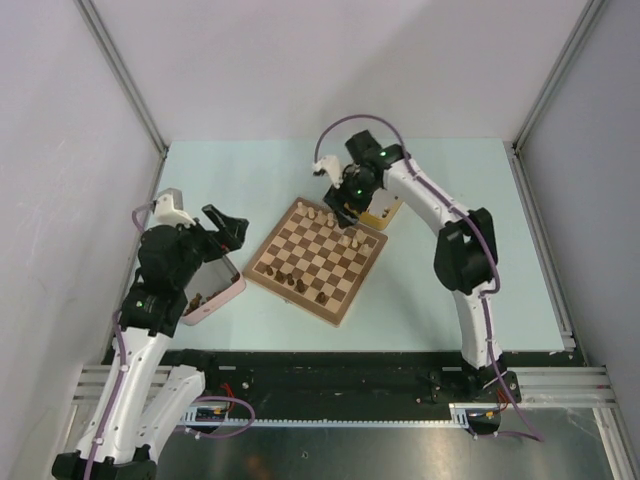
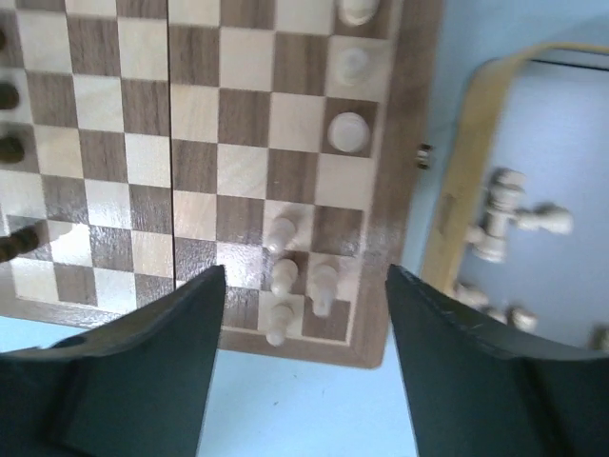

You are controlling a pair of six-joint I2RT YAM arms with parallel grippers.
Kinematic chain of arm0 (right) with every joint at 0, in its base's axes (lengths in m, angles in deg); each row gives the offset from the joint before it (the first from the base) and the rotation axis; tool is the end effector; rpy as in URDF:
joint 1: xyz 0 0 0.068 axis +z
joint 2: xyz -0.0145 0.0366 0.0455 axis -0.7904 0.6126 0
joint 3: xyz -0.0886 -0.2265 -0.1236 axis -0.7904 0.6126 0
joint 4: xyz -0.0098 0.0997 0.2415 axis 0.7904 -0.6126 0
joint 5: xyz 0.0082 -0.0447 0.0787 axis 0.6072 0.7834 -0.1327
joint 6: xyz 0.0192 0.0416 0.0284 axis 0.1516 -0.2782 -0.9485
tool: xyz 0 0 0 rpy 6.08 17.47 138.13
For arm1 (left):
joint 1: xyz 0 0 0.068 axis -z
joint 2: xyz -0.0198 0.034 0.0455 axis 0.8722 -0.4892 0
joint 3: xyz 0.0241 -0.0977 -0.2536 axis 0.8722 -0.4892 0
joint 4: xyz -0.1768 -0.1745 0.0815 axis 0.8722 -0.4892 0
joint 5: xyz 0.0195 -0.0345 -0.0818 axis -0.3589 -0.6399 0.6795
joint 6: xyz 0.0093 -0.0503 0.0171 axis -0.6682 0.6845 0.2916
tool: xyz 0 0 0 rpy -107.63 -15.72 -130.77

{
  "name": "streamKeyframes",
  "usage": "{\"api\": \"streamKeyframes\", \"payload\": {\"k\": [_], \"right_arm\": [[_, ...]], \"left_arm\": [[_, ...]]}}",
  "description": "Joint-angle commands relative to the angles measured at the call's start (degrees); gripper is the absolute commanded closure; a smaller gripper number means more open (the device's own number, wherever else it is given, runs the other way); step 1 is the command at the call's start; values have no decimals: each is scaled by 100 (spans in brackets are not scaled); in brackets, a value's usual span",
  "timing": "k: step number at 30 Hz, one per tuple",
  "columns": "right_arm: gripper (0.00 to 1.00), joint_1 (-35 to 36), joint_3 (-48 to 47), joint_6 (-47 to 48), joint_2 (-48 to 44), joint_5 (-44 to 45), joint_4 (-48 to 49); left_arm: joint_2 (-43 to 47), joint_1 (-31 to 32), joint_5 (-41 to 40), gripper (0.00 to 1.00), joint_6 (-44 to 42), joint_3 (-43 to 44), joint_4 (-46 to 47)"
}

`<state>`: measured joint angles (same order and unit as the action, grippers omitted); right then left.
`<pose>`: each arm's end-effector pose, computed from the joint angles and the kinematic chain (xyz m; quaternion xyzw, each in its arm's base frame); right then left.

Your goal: Set up the chess pieces on the board

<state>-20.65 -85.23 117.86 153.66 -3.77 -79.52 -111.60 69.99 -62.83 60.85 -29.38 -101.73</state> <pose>0.3938 0.2569 0.2512 -0.5527 0.7877 0.1707 0.2118 0.1512 -0.0270 0.3328 -0.1376 0.7839 -0.2378 0.5568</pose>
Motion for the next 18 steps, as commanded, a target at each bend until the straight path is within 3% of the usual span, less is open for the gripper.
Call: {"api": "streamKeyframes", "payload": {"k": [1,3,4,5,9,12,14,18], "right_arm": [[23,-615,-318,-457,-981,-651,536],[18,-810,-222,-747,-1201,-844,774],[2,-898,-134,-870,-1307,-888,1106],[0,-1107,-29,-1158,-1569,-906,1327],[0,-1522,788,-2193,-2195,-601,2662],[0,-1663,1088,-3248,-2336,523,3375],[0,-1681,1298,-3515,-2389,1304,3473],[0,-1725,1729,-3499,-2721,1668,3771]], "left_arm": [[137,-58,-348,0,-294,558,11],[146,-58,-366,0,-408,689,-24],[172,-58,-366,0,-443,725,-24],[181,-58,-366,0,-478,760,-32],[277,-58,-366,0,-601,813,-146],[357,-66,-366,0,-645,796,-234],[401,-66,-366,0,-663,796,-252],[436,-67,-366,0,-725,831,-349]]}}
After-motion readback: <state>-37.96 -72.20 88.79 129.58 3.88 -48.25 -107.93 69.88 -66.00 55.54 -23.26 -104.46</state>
